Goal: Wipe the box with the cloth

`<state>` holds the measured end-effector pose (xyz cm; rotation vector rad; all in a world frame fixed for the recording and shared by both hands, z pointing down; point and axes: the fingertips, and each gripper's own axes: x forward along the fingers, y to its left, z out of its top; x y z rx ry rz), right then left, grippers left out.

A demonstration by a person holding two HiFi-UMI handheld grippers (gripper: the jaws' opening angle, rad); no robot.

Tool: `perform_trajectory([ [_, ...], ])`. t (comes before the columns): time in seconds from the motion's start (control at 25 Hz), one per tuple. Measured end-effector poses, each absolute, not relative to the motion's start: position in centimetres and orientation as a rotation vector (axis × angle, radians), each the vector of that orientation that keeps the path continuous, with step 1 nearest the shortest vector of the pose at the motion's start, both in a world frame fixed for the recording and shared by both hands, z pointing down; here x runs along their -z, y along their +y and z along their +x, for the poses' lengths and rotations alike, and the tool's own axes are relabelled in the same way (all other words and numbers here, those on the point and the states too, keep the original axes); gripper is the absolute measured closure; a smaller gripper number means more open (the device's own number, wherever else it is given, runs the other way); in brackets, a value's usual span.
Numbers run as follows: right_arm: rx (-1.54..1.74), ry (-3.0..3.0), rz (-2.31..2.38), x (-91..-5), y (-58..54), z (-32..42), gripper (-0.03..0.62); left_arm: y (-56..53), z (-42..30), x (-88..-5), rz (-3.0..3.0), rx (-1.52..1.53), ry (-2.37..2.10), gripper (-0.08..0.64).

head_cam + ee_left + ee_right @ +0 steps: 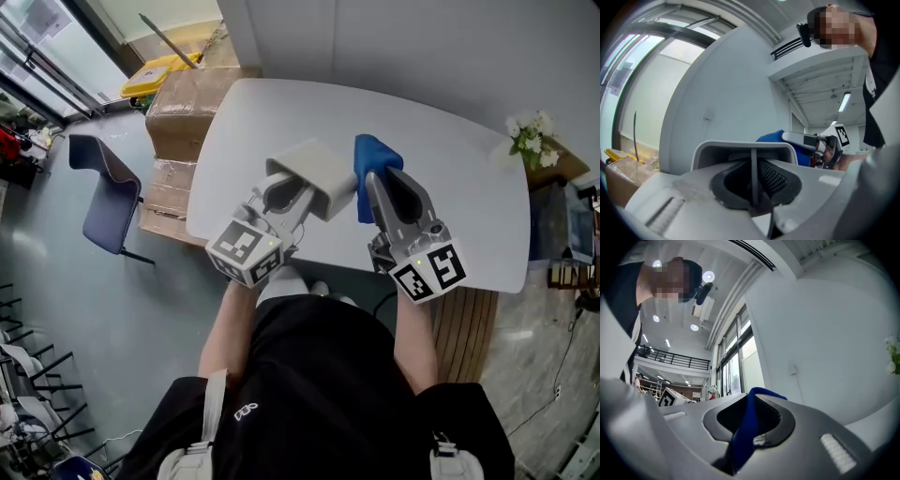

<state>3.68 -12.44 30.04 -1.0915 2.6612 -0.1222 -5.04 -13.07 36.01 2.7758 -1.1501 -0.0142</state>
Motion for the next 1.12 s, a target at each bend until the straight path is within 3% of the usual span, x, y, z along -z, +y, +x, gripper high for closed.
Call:
perform_trajectory([
  [0.32, 0.091, 2.63, -1.153, -29.4, -12.4, 3.7, 0.546, -14.3, -5.6, -35.8, 2.709, -0.004, -1.298, 0.514],
  [1.12, 0.133, 2.592, -1.256, -31.0, -12.5, 5.8, 0.547, -14.6, -2.3, -48.6, 2.761, -0.802, -0.835, 0.513],
])
